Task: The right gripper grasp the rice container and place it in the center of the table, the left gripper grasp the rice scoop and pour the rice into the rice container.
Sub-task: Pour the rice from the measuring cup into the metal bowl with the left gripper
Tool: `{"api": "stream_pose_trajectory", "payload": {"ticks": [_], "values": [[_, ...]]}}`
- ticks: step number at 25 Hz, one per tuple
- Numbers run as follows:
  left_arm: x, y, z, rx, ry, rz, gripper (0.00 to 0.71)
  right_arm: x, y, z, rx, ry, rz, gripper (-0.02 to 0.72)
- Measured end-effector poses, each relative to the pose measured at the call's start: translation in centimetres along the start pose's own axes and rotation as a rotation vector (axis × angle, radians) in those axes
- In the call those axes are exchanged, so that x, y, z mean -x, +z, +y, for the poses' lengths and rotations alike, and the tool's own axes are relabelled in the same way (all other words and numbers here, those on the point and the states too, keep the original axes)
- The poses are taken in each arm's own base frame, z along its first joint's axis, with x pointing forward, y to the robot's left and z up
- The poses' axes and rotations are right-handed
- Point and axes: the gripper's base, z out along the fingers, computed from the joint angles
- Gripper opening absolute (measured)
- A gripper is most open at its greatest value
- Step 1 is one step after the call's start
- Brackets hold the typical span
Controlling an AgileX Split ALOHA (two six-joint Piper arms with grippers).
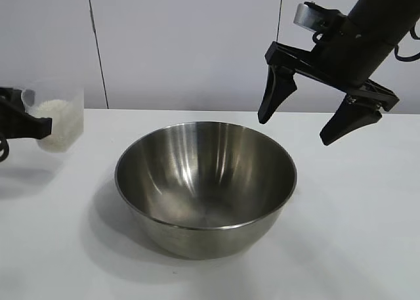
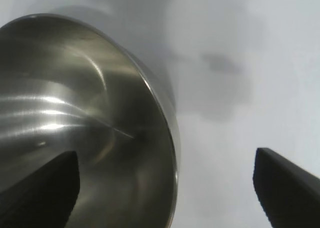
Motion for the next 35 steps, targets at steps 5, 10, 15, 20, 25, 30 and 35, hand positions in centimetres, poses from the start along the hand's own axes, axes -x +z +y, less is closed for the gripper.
{"api": "stream_pose_trajectory", "payload": {"ticks": [5, 10, 15, 20, 25, 30, 35], "values": [[3.4, -1.2, 0.3, -0.042, 0.109, 0.033, 0.009, 0.0, 0.0, 0.0, -0.001, -0.001, 0.000, 0.652], [7.6, -1.2, -1.0, -0.123, 0.241, 0.047, 0.008, 0.0, 0.0, 0.0, -0.002, -0.001, 0.001, 0.652], [10.2, -0.4, -2.9, -0.201, 0.334, 0.073, 0.008, -0.2, 0.0, -0.1, -0.009, -0.009, 0.021, 0.652], [11.7, -0.3, -4.5, -0.257, 0.451, 0.040, 0.008, -0.3, 0.0, -0.1, -0.013, -0.013, 0.028, 0.652], [11.6, -0.3, -6.6, -0.330, 0.589, 0.020, 0.008, -0.3, 0.0, -0.1, -0.016, -0.017, 0.032, 0.652], [10.6, 0.9, -8.8, -0.396, 0.712, 0.024, 0.008, -0.5, 0.0, -0.1, -0.015, -0.017, 0.050, 0.652], [9.9, 2.7, -10.5, -0.434, 0.812, 0.019, 0.008, -0.5, 0.0, -0.2, -0.018, -0.020, 0.052, 0.652]]}}
